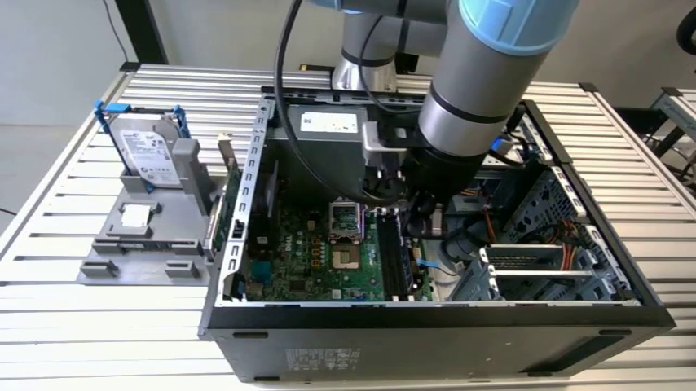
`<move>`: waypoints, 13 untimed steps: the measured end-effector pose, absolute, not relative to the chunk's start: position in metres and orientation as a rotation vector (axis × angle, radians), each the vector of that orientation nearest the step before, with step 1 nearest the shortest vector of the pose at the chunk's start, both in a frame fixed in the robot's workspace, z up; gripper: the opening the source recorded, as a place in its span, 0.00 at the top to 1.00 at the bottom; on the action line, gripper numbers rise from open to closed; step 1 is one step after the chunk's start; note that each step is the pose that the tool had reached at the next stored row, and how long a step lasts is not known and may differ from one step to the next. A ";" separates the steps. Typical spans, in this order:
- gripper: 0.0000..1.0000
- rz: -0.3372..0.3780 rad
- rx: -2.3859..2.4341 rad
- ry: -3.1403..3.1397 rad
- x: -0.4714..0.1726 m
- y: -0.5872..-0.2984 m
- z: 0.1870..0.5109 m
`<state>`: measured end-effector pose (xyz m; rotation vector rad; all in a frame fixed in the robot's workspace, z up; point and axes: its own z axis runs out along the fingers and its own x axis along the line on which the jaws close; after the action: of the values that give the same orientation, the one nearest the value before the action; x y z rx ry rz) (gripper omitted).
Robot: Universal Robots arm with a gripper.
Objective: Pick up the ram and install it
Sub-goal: 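Press down the ram until it locks into place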
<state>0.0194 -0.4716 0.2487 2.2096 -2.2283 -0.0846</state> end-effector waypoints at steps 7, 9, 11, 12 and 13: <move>1.00 -0.059 2.244 -2.218 0.019 -0.472 0.246; 1.00 -0.054 2.241 -2.226 0.018 -0.472 0.242; 1.00 -0.054 2.230 -2.237 0.017 -0.472 0.238; 1.00 -0.054 2.226 -2.241 0.017 -0.472 0.237; 1.00 -0.054 2.220 -2.247 0.017 -0.472 0.235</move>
<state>0.0166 -0.4717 0.2348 2.2201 -2.2471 -0.0539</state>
